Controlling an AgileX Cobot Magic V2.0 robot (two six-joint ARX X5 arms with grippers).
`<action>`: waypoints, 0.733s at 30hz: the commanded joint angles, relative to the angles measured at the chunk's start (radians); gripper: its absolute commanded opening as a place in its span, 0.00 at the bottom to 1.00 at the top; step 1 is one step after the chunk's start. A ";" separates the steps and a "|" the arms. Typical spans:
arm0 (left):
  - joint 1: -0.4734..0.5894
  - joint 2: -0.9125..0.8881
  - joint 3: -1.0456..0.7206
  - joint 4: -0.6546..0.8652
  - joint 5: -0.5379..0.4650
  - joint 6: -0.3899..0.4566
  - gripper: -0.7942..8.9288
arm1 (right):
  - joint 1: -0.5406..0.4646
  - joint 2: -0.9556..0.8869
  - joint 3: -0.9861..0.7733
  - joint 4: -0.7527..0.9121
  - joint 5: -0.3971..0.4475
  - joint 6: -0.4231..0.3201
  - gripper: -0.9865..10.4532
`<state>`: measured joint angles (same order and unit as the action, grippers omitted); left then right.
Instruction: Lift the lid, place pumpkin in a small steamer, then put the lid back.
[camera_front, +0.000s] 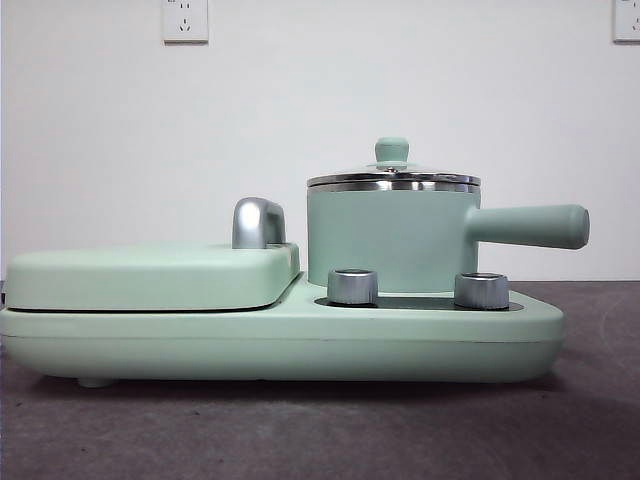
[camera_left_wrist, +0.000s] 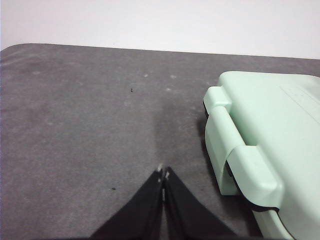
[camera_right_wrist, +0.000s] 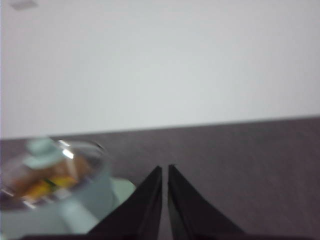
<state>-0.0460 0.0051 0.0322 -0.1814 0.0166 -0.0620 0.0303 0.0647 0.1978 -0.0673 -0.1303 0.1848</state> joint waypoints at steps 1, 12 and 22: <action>0.002 -0.002 -0.018 -0.006 -0.001 0.017 0.09 | -0.002 -0.011 -0.052 0.014 0.061 -0.057 0.10; 0.002 -0.002 -0.018 -0.006 -0.001 0.017 0.09 | -0.002 -0.061 -0.186 -0.097 0.100 -0.118 0.10; 0.002 -0.002 -0.018 -0.006 -0.001 0.017 0.09 | 0.000 -0.061 -0.186 -0.108 0.115 -0.126 0.10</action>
<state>-0.0456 0.0051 0.0322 -0.1814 0.0170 -0.0620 0.0299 0.0051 0.0170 -0.1722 -0.0193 0.0666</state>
